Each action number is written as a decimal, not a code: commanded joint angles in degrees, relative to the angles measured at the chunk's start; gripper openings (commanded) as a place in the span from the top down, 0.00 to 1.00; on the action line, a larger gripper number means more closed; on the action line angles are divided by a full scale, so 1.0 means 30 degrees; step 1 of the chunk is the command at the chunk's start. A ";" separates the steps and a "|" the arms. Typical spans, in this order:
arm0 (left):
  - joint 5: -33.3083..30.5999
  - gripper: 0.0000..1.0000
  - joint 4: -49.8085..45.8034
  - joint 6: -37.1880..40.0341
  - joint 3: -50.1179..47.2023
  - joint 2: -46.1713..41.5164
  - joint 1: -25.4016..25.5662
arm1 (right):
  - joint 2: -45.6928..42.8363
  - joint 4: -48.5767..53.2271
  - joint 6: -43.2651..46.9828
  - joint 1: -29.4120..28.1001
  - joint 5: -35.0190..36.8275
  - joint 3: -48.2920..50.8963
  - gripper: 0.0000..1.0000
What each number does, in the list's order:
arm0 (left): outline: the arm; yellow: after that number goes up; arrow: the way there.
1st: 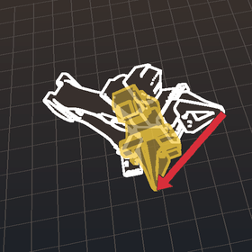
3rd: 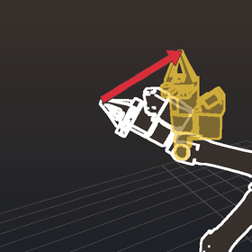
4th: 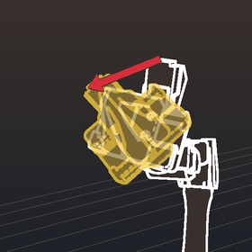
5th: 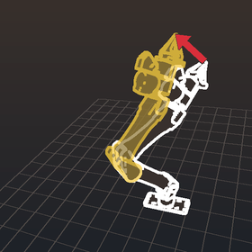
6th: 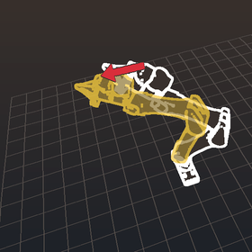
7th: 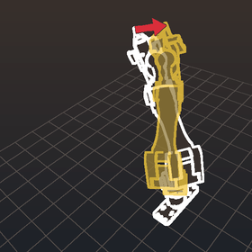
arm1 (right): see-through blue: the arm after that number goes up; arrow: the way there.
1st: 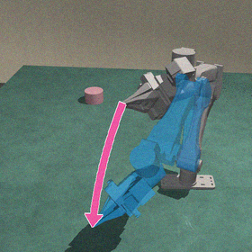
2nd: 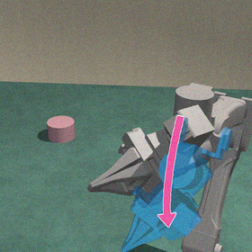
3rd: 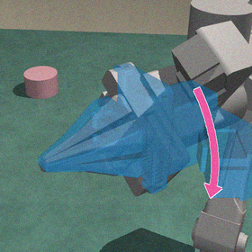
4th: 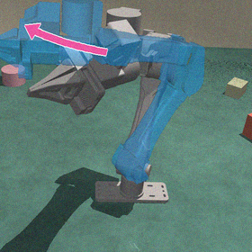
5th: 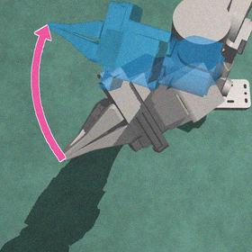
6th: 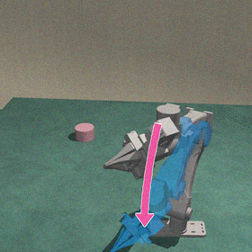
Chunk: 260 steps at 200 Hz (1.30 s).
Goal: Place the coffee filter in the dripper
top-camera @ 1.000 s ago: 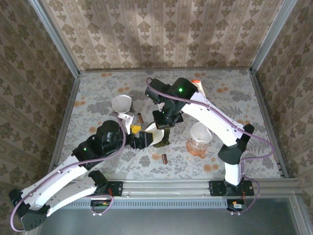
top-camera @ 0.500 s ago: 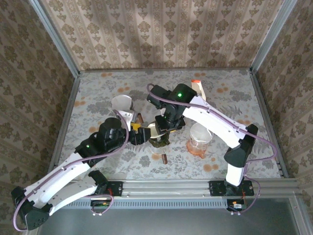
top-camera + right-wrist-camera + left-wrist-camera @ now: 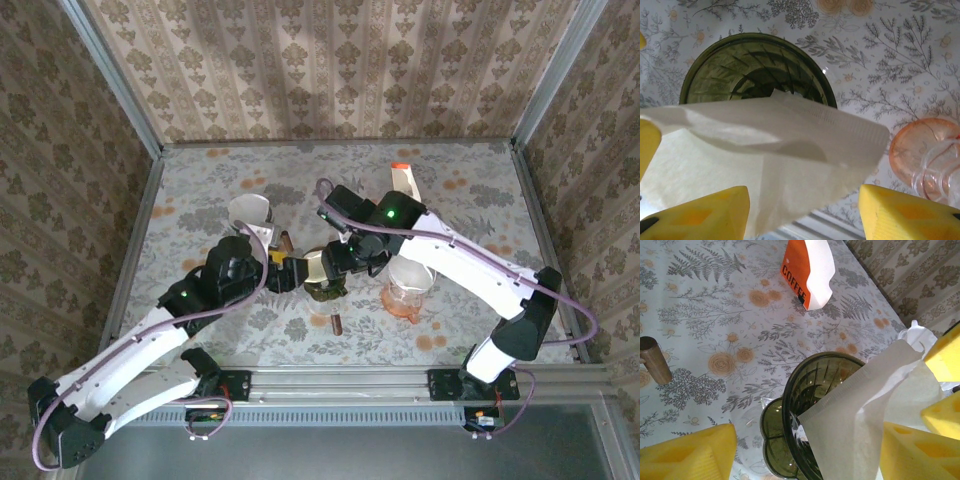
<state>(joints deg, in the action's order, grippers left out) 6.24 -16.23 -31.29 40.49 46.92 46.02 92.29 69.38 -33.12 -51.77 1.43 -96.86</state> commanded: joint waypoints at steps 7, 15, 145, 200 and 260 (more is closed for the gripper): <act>0.0411 0.25 0.0256 -0.0315 -0.0342 0.0199 -0.0251 | -0.0701 -0.1996 0.0765 -0.0114 0.1079 0.0881 0.39; 0.0453 0.25 0.0237 -0.0365 -0.0394 0.0257 -0.0327 | -0.0705 -0.2055 0.0922 -0.0117 0.1282 0.1026 0.39; 0.2168 0.21 0.0112 -0.1231 -0.0329 -0.0010 -0.1078 | 0.0689 -0.0620 0.4538 -0.0093 0.2912 -0.0835 0.78; 0.2170 0.14 0.0316 -0.1289 -0.0057 0.0284 -0.1163 | 0.2234 0.0452 0.6365 -0.0203 0.3561 -0.2444 0.89; 0.2390 0.21 0.0620 -0.1231 -0.0421 0.0585 -0.1484 | 0.2605 0.0313 0.6559 -0.0389 0.4091 -0.2367 0.89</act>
<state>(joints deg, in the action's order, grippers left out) 12.32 -16.14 -34.89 39.29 48.45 41.93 99.29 68.58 -14.66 -52.45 11.44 -102.80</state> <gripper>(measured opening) 0.799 0.110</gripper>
